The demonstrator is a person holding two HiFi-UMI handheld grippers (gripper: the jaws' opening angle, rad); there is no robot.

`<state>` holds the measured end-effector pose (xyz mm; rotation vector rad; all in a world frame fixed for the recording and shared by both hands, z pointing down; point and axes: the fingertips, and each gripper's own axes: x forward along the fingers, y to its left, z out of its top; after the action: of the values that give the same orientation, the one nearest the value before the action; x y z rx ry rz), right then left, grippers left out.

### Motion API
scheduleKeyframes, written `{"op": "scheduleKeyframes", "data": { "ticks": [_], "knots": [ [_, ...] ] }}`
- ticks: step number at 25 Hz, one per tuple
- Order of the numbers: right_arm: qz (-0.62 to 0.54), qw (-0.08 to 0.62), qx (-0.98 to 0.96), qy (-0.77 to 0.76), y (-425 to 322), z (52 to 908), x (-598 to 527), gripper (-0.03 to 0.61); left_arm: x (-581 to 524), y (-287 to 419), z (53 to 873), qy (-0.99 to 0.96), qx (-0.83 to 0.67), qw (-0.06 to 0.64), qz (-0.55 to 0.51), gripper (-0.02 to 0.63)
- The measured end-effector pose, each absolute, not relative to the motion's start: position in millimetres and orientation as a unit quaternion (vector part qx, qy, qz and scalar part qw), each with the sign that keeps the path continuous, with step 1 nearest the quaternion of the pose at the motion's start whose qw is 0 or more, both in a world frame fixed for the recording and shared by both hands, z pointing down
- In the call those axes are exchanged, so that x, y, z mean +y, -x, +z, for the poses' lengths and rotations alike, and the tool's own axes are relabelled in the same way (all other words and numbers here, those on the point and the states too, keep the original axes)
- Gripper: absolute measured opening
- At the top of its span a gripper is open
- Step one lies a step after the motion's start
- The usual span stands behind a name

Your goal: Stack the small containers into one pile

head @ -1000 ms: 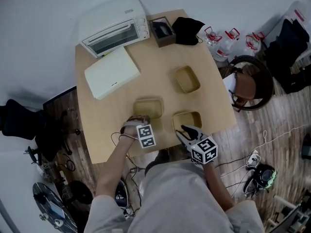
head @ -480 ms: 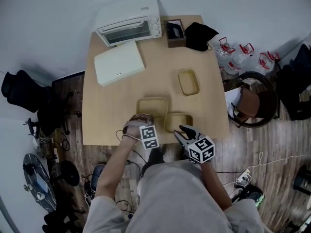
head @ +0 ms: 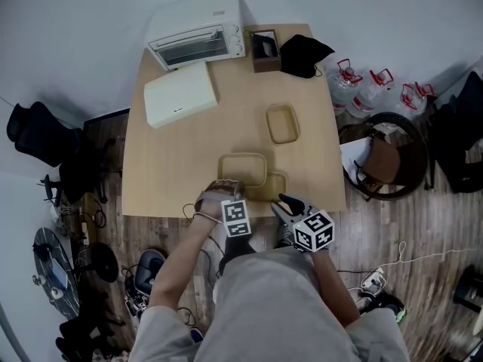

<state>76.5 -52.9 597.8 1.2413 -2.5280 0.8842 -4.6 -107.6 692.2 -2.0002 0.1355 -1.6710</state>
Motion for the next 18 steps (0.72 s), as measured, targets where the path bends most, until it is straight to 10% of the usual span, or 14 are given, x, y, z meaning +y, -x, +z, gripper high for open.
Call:
{"op": "scheduleKeyframes", "data": {
  "ticks": [18],
  "knots": [
    [0.307,0.072,-0.85,-0.422,-155.2,606.1,-2.6,0.135,-48.4,-46.8,721.5,0.723,0.031,0.258,-0.64,0.011]
  ]
}}
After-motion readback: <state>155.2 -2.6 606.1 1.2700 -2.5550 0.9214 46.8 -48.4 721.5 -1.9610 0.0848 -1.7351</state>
